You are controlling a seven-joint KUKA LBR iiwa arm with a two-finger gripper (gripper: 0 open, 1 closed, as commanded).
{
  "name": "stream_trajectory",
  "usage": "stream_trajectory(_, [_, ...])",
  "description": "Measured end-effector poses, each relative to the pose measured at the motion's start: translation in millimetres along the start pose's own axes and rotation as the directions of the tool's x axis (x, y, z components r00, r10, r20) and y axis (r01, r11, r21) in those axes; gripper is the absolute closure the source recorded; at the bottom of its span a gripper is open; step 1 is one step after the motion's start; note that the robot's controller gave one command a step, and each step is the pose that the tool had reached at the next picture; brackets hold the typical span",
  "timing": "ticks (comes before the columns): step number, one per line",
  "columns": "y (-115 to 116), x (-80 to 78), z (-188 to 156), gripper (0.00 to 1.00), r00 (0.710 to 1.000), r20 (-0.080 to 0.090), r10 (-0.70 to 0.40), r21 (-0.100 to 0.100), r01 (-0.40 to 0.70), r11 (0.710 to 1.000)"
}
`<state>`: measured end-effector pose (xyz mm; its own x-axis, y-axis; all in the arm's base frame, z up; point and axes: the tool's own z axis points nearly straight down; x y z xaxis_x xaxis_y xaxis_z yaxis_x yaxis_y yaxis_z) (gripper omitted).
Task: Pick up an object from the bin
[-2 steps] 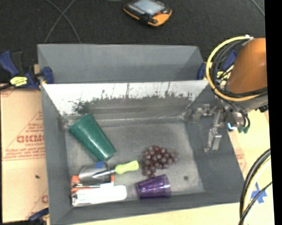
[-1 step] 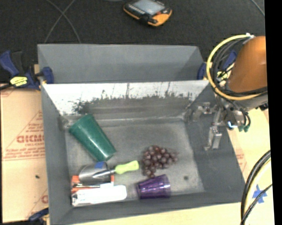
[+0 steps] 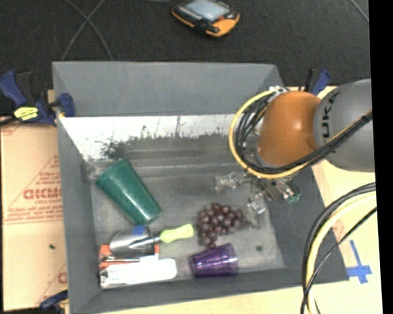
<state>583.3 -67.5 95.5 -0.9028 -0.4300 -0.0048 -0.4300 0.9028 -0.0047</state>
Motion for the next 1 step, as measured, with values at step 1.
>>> stream_trajectory(1, [5.2,28.9,-47.3,0.00,0.923,0.004,0.386,0.001,-0.386,0.923])
